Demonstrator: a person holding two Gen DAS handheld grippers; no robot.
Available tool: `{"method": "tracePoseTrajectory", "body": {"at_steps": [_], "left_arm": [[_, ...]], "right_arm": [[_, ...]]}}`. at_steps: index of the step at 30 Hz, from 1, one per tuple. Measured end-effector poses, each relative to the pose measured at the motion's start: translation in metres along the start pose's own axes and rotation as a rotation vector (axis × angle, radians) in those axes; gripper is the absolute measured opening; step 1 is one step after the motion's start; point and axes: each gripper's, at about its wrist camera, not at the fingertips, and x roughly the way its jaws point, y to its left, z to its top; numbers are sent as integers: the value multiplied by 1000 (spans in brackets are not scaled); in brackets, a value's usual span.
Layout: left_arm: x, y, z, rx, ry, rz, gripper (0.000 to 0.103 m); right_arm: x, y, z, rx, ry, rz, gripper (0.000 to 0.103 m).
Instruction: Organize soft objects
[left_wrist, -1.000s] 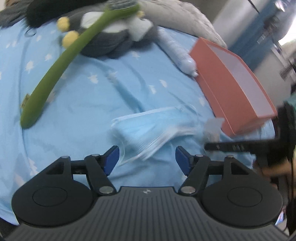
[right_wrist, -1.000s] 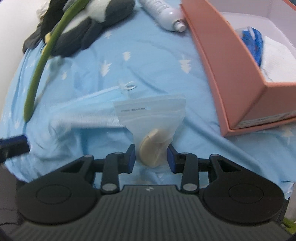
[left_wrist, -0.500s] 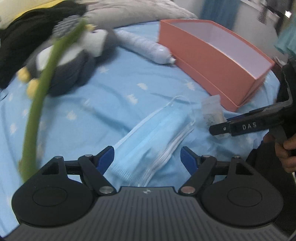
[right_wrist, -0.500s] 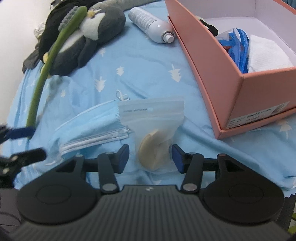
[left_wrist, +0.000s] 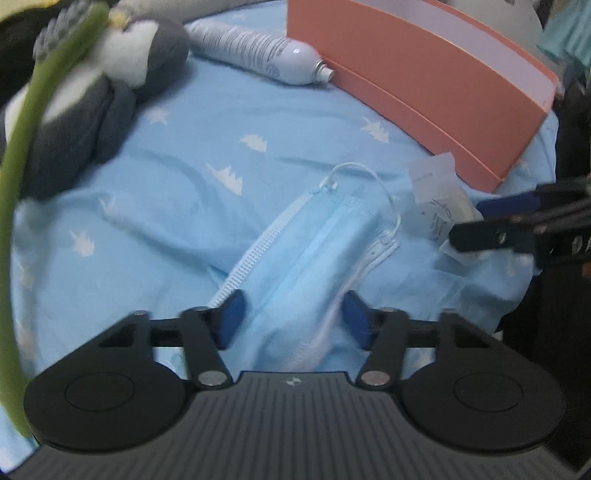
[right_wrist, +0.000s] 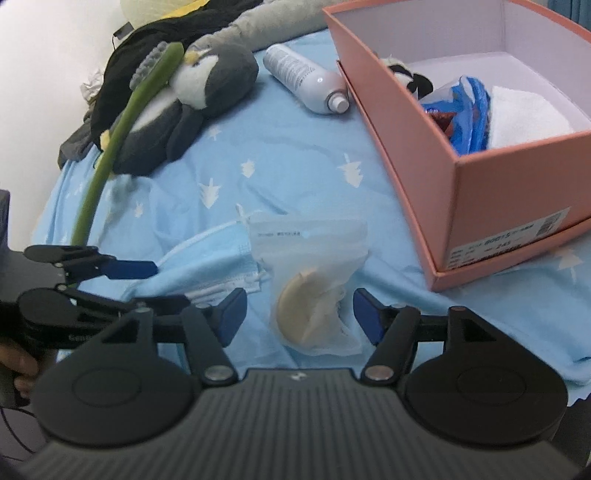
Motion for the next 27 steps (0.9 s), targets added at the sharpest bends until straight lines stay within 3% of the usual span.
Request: {"method": "tracePoseTrajectory", "body": {"at_steps": [8, 11, 19, 27], "left_arm": [[-3, 5, -7, -118, -34, -12, 20], [-8, 3, -8, -162, -52, -10, 14], [-39, 2, -16, -313, -120, 15, 12], [-78, -4, -24, -416, -197, 35, 11]], "right_arm": [[15, 2, -1, -15, 14, -10, 48], [19, 3, -1, -16, 19, -12, 45], [8, 16, 4, -65, -3, -27, 37], [-17, 28, 2, -74, -50, -31, 36]]}}
